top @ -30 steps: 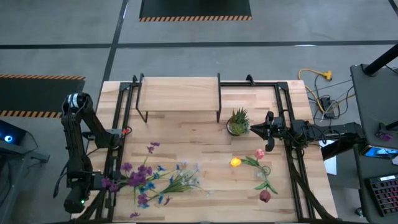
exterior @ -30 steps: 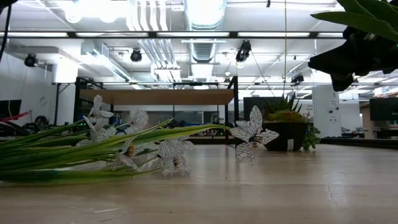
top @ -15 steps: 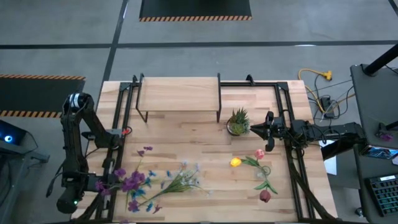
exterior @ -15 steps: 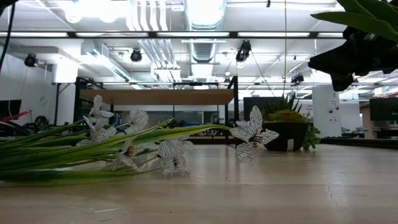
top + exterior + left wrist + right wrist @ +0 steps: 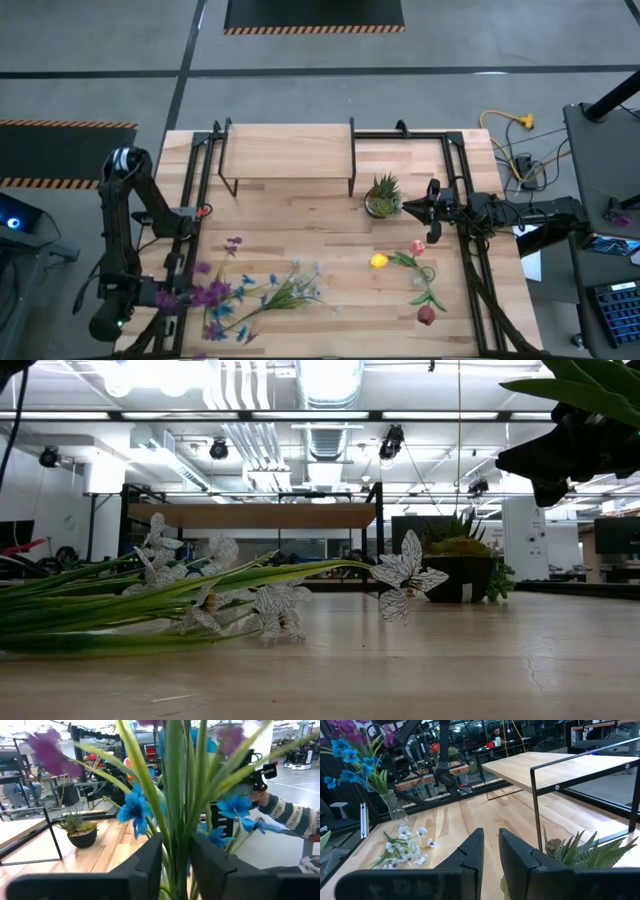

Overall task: Pick and place flowers into a vace then onto a shelf
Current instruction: Put the violet flowers into the left transparent vase

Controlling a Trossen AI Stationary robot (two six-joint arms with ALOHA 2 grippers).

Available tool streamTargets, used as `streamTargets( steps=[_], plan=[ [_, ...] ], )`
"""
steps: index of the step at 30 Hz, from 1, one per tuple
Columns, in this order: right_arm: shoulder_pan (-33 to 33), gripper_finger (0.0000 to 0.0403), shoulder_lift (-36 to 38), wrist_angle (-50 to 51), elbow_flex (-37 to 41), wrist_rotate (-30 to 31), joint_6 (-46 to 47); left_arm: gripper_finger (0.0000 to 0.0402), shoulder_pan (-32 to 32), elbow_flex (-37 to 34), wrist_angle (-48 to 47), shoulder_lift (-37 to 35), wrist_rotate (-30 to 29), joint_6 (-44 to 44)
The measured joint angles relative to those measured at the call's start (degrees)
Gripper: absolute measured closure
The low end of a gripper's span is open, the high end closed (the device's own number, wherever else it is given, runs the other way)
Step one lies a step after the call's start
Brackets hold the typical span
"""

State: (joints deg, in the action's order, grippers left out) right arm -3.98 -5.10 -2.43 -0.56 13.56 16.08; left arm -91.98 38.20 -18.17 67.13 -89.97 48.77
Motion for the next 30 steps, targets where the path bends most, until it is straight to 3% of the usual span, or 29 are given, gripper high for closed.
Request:
streamTargets(
  steps=[6, 22, 30],
  plan=[
    [0.00, 0.0351, 0.00, 0.00, 0.00, 0.00, 0.00, 0.0288, -1.39, 0.02, 0.00, -2.67, 3.25, 0.01],
    [0.02, 0.0351, 0.00, 0.01, 0.00, 0.04, -0.24, 0.0285, -4.83, 0.88, 0.09, -19.43, 12.92, -1.39],
    [0.00, 0.0351, 0.00, 0.01, 0.00, 0.02, -0.24, 0.0285, -4.79, -1.11, -0.52, -19.47, 21.23, -1.73]
  ],
)
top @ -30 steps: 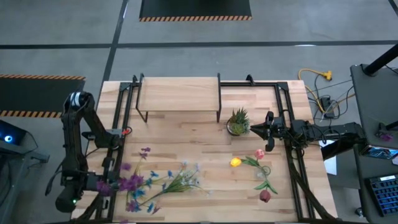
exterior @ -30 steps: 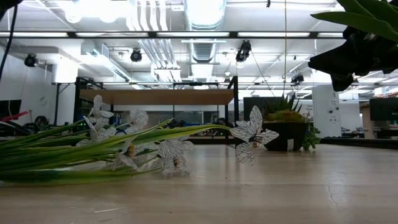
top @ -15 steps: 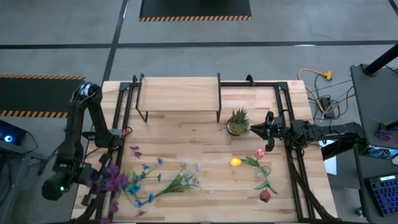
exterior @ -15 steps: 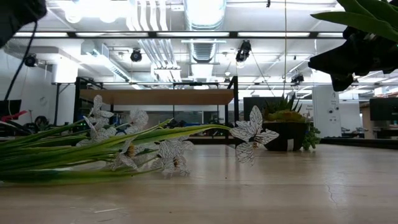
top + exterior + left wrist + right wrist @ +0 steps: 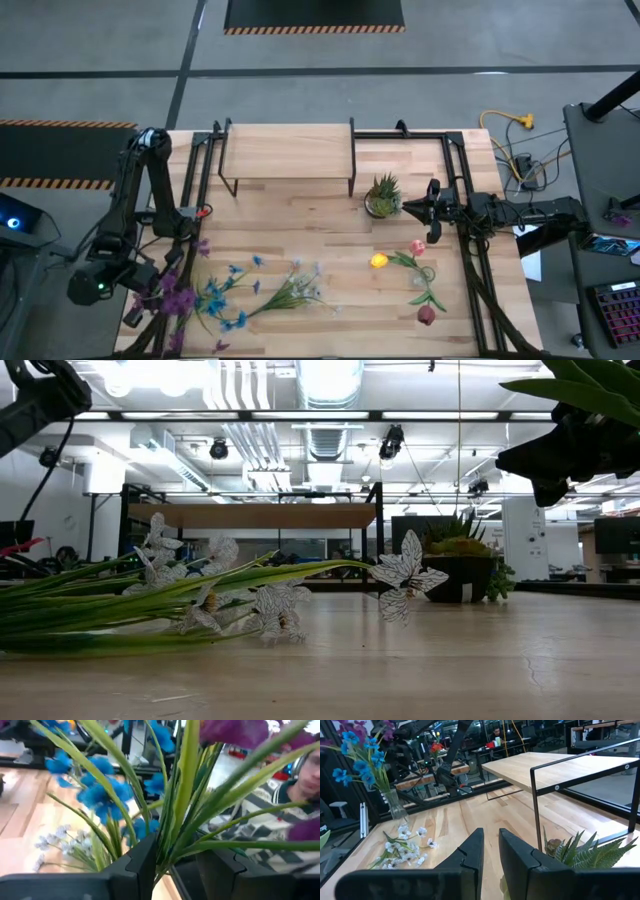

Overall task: Pick and place flowers into a vace then onto a shelf
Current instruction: Put the violet flowers into the left transparent vase

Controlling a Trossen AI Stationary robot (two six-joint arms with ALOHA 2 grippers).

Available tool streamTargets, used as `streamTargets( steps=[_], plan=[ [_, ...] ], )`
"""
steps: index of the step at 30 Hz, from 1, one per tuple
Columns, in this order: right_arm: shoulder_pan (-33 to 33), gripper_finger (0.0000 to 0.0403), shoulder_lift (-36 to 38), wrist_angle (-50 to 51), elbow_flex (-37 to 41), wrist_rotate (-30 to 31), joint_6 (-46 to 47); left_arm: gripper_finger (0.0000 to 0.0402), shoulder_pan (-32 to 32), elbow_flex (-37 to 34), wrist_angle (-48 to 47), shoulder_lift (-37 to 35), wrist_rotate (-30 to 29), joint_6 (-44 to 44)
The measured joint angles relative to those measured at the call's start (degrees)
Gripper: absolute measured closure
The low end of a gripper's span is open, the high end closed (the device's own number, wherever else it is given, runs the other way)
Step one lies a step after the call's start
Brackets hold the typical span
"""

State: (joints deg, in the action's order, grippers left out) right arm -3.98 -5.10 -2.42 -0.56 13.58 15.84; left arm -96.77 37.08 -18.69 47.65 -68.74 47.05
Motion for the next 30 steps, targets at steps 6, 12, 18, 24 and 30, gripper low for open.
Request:
streamTargets(
  steps=[6, 12, 18, 24, 30],
  plan=[
    [0.01, 0.0351, 0.00, 0.00, 0.00, 0.02, 0.02, 0.0264, 0.02, 0.42, -1.04, 0.08, 3.27, 0.02],
    [0.01, 0.0351, 0.00, -0.02, 0.00, 0.04, 0.02, 0.0201, 0.07, 0.42, -7.80, -0.19, 3.00, -0.02],
    [0.00, 0.0351, 0.00, -0.02, 0.00, 0.04, 0.12, 0.0130, 0.09, 1.88, -9.82, -1.82, 4.84, 0.02],
    [0.00, 0.0351, 0.00, -0.01, 0.00, 0.03, 0.26, 0.0115, 0.09, 5.19, -17.68, -3.06, 8.63, 5.78],
    [0.00, 0.0351, 0.00, -0.02, 0.00, 0.02, 0.21, 0.0120, 0.11, 10.08, -32.82, -3.03, 9.95, 21.41]
  ],
)
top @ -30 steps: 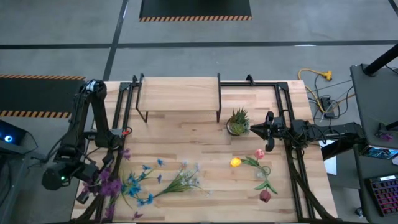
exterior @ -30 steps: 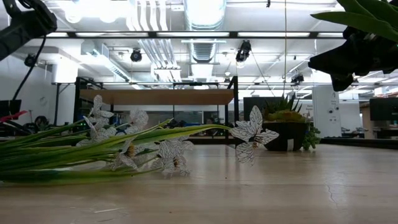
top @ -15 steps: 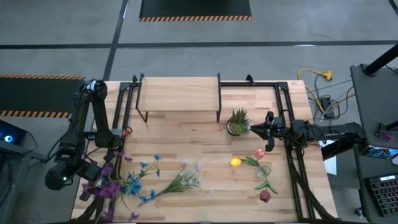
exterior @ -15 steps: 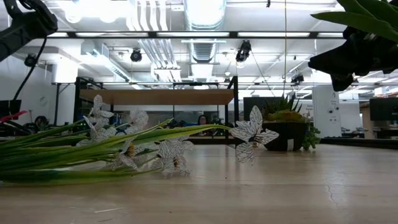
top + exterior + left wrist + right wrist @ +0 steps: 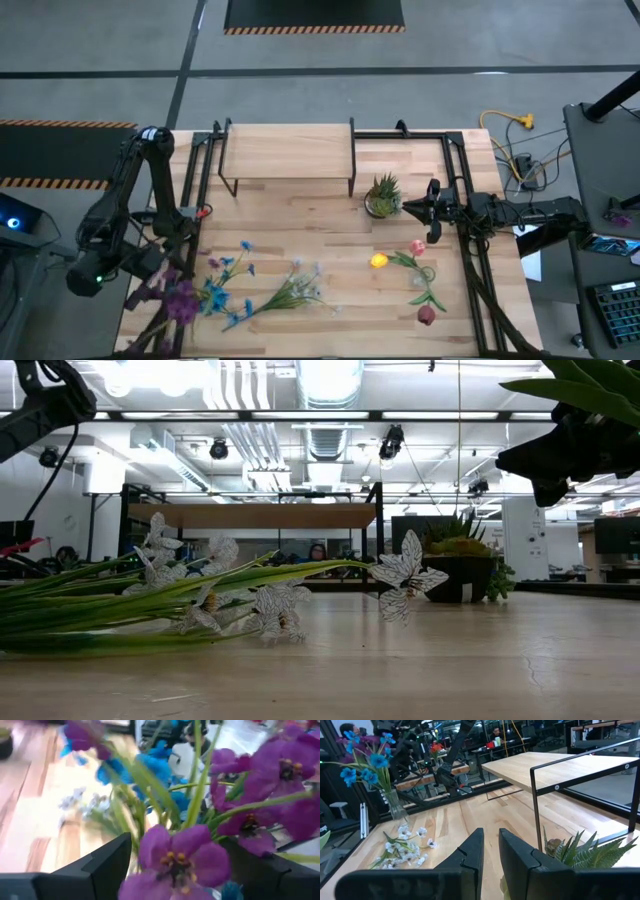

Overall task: Pick and place flowers into a vace then onto a shelf
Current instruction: Put the violet flowers into the left transparent vase, then put the white flowers into the right transparent vase

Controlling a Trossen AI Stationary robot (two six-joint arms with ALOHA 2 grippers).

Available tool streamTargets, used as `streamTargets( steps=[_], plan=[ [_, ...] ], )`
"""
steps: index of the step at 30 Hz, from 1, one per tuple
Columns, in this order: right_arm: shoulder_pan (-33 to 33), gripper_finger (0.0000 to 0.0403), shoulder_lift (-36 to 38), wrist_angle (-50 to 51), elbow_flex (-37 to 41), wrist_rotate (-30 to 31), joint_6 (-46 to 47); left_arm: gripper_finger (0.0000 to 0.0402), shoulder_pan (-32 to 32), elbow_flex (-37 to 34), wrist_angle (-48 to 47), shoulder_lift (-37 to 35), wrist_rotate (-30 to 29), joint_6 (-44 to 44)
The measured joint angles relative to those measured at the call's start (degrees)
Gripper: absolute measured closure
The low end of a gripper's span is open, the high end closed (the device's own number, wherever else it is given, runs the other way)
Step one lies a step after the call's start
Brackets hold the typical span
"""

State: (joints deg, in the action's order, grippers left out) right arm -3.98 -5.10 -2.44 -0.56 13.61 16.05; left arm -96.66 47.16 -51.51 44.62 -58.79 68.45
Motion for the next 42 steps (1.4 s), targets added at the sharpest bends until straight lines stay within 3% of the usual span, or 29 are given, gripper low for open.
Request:
streamTargets(
  steps=[4, 15, 18, 23, 30, 35, 39, 42],
  plan=[
    [-0.01, 0.0351, 0.00, 0.02, 0.00, 0.02, -0.17, 0.0121, 0.00, 4.49, -7.80, 0.03, 1.87, 6.08],
    [-0.01, 0.0351, 0.00, 0.00, 0.00, 0.00, -0.17, 0.0121, -0.01, 21.21, -18.26, 1.10, 5.89, 9.17],
    [0.01, 0.0351, 0.00, 0.02, 0.00, 0.00, -0.17, 0.0121, -0.02, 26.22, -22.51, 2.50, 1.76, 6.38],
    [0.00, 0.0351, 0.00, 0.02, 0.00, 0.00, -0.17, 0.0121, 0.00, 32.54, -25.12, 4.46, -11.39, -5.15],
    [0.02, 0.0351, 0.00, 0.02, 0.00, -0.02, -0.17, 0.0121, 0.34, 34.13, -25.24, 7.61, -30.67, -19.02],
    [0.02, 0.0351, -0.04, 0.00, 0.00, -0.02, -0.19, 0.0121, 4.93, 32.27, -24.60, 9.41, -30.89, -18.34],
    [0.00, 0.0351, -0.37, 0.02, 0.00, -0.02, -1.07, 0.0121, 12.31, 30.46, -23.08, 11.71, -30.36, -16.76],
    [0.00, 0.0351, -0.56, 0.02, 0.00, -0.02, -1.37, 0.0121, 18.75, 30.02, -21.18, 13.92, -25.22, -16.26]
  ],
)
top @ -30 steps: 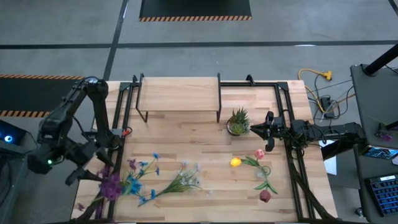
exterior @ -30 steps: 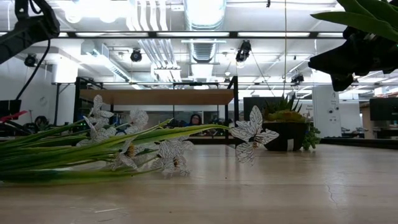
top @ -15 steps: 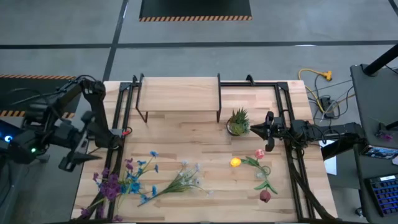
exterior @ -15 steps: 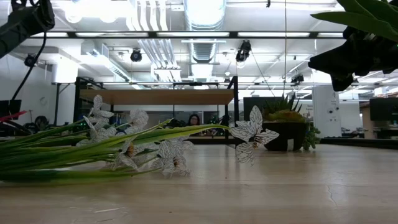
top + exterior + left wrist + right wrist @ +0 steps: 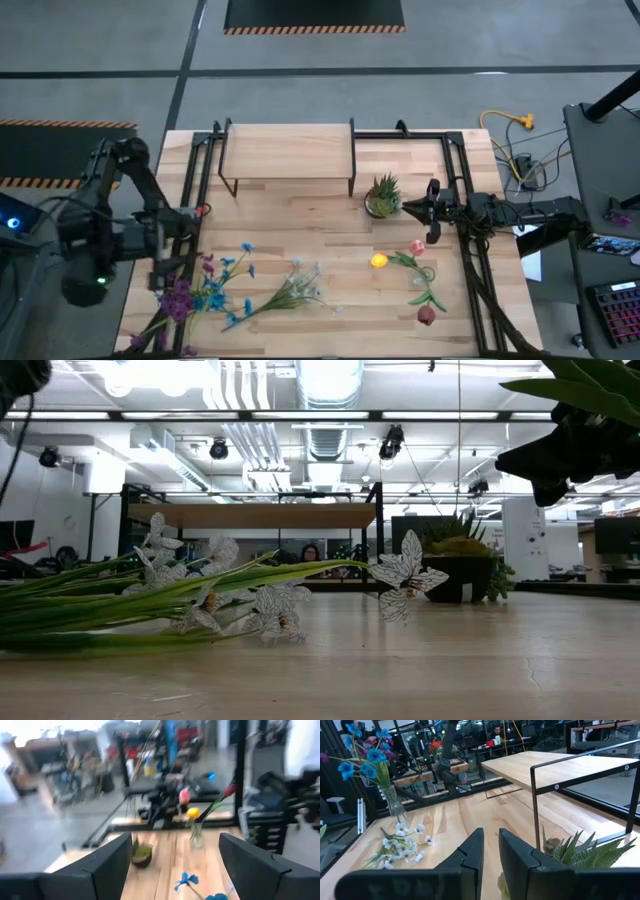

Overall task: Pick and place flowers into a vace then onto a shelf
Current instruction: Put the white flowers into the right transparent vase

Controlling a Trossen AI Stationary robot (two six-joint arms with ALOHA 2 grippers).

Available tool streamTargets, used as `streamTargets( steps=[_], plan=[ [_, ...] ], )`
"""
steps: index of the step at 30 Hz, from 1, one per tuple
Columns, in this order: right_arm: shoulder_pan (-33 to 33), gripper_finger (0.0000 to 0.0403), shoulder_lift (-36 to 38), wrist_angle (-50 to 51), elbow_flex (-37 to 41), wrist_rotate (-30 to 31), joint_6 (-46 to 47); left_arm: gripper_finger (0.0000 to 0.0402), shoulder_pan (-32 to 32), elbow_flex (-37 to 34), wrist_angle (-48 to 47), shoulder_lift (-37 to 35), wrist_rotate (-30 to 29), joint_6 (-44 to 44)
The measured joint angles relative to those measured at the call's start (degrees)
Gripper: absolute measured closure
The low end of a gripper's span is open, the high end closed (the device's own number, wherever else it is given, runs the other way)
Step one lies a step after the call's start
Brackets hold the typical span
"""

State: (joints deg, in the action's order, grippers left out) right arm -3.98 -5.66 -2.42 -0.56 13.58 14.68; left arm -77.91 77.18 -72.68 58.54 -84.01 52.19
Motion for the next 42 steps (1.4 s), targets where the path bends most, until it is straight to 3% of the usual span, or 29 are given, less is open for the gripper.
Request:
streamTargets(
  steps=[11, 15, 20, 24, 31, 35, 42],
  plan=[
    [0.01, 0.0351, -0.46, 0.00, 0.00, -0.01, -0.33, 0.0121, 16.36, 5.80, 6.11, 7.41, 6.36, -8.38],
    [-0.01, 0.0351, -0.58, -0.01, 0.00, 0.00, -1.23, 0.0121, 24.14, 6.30, 16.47, 10.45, 14.36, -20.88],
    [0.00, 0.0351, -0.82, -0.01, 0.00, -0.02, -1.80, 0.0121, 33.01, 6.30, 38.84, 13.40, 31.05, -44.95],
    [-0.01, 0.0351, -0.82, 0.00, 0.00, -0.09, -1.62, 0.0121, 38.72, 6.30, 48.14, 14.23, 37.45, -50.63],
    [-0.01, 0.0351, -0.82, 0.00, 0.00, -0.15, -1.77, 0.0121, 45.99, 6.17, 48.06, 18.13, 50.80, -45.49],
    [0.01, 0.0351, -0.82, 0.00, 0.00, -0.17, -1.73, 0.0121, 48.07, 8.95, 45.73, 24.64, 51.50, -45.46],
    [0.00, 0.0351, -0.83, 0.02, 0.01, -0.28, -1.63, 0.0121, 48.31, 23.92, 26.08, 36.75, 52.34, -36.91]
  ],
)
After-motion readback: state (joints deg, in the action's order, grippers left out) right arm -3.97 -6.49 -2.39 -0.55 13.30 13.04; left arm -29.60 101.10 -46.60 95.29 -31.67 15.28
